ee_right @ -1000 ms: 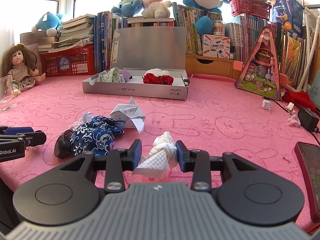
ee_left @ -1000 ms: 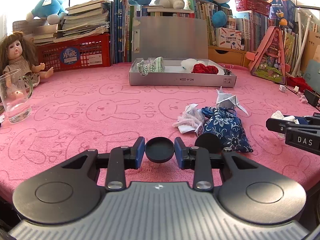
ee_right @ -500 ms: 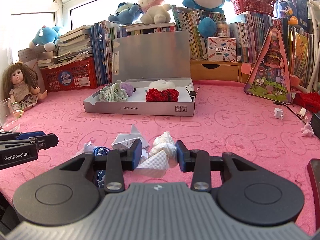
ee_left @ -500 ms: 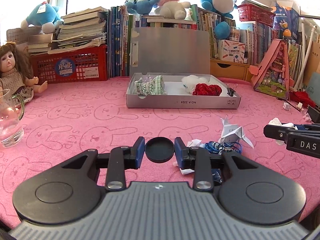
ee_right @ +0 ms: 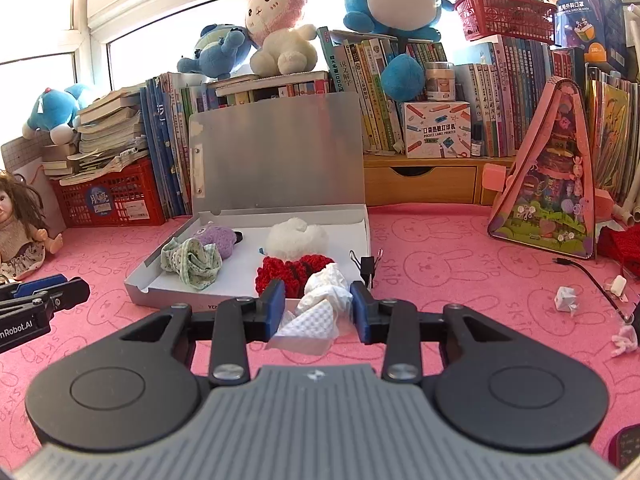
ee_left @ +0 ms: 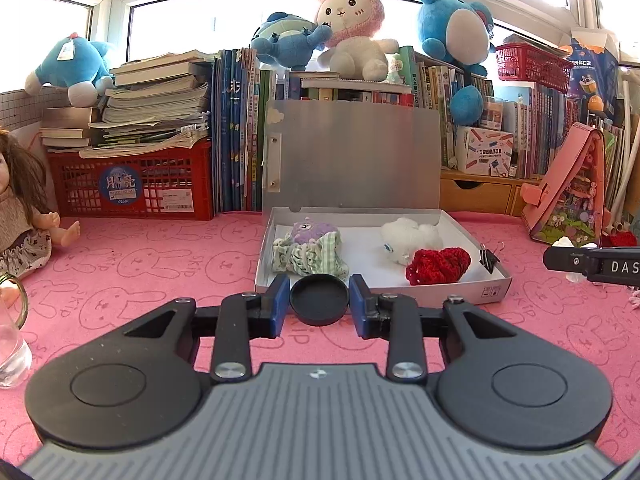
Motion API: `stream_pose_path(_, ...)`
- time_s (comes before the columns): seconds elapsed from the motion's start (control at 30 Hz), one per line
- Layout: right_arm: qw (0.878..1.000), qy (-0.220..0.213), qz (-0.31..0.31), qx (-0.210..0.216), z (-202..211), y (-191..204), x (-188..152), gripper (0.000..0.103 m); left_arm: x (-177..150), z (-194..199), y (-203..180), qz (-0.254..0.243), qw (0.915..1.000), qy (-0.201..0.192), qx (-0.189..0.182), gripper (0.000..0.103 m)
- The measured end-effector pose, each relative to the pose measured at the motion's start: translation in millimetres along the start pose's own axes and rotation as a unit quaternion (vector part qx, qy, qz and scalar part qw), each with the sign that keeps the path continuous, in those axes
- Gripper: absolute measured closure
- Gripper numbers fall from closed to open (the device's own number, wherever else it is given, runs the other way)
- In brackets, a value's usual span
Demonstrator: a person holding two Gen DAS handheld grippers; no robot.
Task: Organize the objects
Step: 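Carry the black lid and white tissue over the white box with both tools, then open both tools to drop the lid and tissue into the box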
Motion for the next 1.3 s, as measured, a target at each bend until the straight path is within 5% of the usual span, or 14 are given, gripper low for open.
stream_pose_path(0.53, 0.997, 0.038, -0.069, -0.003, -108, -28, 60, 0.065, 68, -124, -10, 0.020, 0.9997, 0.002, -0.013, 0.066)
stream_pose_path(0.97, 0.989, 0.095, -0.113, 0.004, -230, -56, 68, 0.065, 64, -261, -22, 0.023, 0.9969, 0.075, -0.009, 0.066)
stream_pose_path(1.3, 0.990, 0.107, -0.096, 0.001, -260, -50, 57, 0.061, 54, -293, -34, 0.002, 0.9952, 0.097, -0.015, 0.066)
Point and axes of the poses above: each gripper's, at about its wrist camera, not at the fingertips, and z roughly against the way its jaws point, y to its left, x to its top, the point moved 1 cm from there along -z, roughly the way its jaws point, and after that the axes turned 1 degree about -y, right-handed, at the moved point
